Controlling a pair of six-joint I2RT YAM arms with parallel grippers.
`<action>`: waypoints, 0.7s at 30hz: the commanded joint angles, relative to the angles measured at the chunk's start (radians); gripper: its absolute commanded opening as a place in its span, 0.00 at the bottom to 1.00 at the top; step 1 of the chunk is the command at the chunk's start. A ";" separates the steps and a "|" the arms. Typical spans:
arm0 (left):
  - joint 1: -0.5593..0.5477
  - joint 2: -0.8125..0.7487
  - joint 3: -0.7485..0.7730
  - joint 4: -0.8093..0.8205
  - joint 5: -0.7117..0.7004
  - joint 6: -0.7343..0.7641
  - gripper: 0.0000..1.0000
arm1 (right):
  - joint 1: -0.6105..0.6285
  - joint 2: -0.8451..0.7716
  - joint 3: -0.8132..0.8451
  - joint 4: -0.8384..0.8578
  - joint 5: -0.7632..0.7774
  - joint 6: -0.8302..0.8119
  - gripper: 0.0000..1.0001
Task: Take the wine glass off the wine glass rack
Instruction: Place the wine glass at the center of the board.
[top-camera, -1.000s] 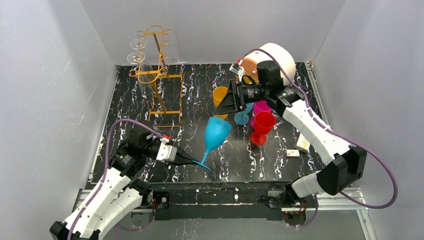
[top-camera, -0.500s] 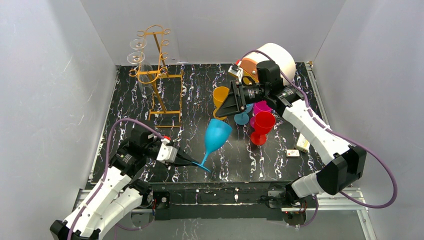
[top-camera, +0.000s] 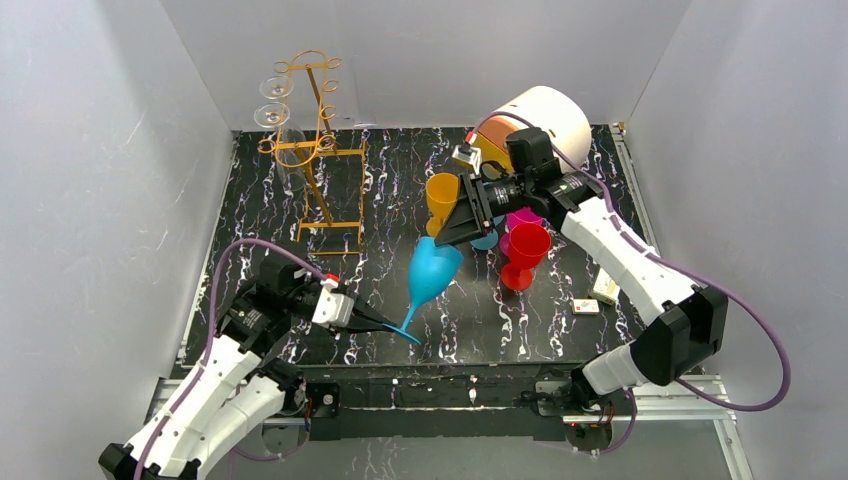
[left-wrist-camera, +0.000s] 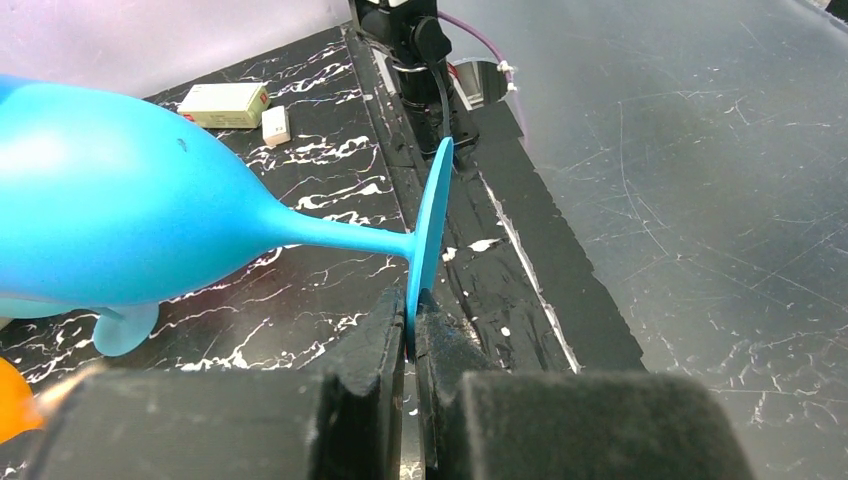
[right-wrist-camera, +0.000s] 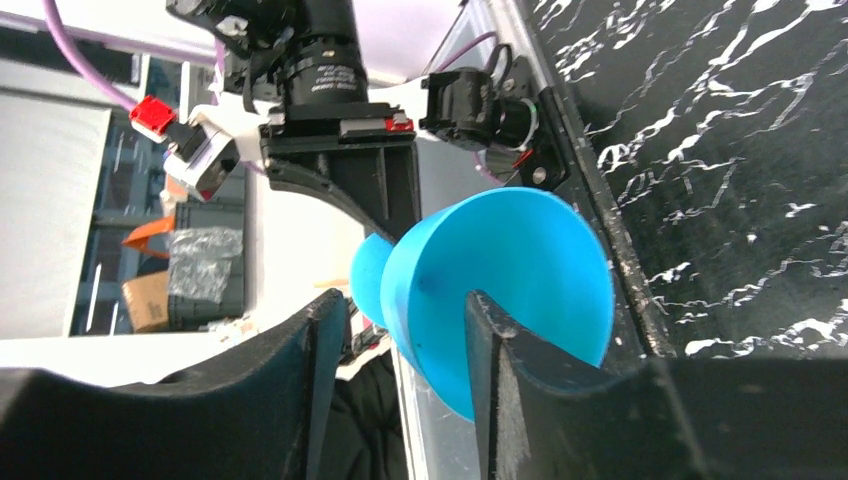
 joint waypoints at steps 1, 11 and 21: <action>-0.005 -0.009 0.034 -0.012 -0.006 0.017 0.00 | 0.058 0.019 0.033 -0.002 -0.135 -0.028 0.53; -0.005 -0.050 0.021 -0.026 -0.015 -0.028 0.00 | 0.094 0.006 0.055 -0.029 0.002 -0.030 0.60; -0.005 -0.025 0.029 -0.037 -0.023 -0.002 0.00 | 0.047 -0.026 -0.010 0.089 -0.127 0.065 0.34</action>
